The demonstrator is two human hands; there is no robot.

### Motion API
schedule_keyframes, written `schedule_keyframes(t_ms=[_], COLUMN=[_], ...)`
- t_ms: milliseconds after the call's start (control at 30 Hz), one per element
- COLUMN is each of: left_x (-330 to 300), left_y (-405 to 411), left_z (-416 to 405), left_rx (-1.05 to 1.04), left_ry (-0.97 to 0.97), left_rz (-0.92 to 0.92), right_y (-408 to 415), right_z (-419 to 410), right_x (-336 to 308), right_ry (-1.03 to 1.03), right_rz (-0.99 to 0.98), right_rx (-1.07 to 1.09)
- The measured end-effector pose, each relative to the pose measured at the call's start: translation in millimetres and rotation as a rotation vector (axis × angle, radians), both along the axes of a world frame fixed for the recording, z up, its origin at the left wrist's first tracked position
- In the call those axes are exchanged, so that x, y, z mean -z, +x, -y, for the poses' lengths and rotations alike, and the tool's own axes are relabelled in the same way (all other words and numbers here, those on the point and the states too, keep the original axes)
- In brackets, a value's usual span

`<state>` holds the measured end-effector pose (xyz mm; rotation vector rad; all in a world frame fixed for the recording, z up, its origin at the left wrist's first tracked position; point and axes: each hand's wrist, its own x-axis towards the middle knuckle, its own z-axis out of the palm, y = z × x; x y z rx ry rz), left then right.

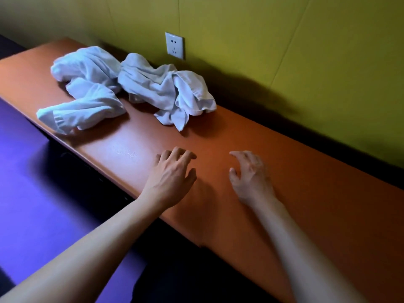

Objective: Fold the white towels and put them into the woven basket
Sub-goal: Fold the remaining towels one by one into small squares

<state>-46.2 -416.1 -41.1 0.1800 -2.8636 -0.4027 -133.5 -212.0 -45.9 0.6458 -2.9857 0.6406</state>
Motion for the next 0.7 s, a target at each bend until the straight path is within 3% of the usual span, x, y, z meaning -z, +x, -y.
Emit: schedule_keyframes(t_ms=[200,367,567,700], left_x=[17.3,11.6,7.1,20.1], left_y=[-77.2,-144.2,-196.8,-181.7], left_z=[33.3,49.7,56.9,46.3], left_rx=[-0.002,-0.065,-0.085,-0.026], left_ry=[-0.07,-0.17,-0.268,-0.197], left_rz=[0.062,-0.076,0.141,0.117], right_y=[-4.9,-0.3,-1.3,-4.7], right_z=[5.4,0.5,-7.0,-11.4], right_x=[31.2,43.2,43.8,39.2], right_ry=[0.18,0.148,0.14,0.113], right_rz=[0.068,0.079,0.093,0.128], right_rx=[0.041,0.032,-0.021,-0.063])
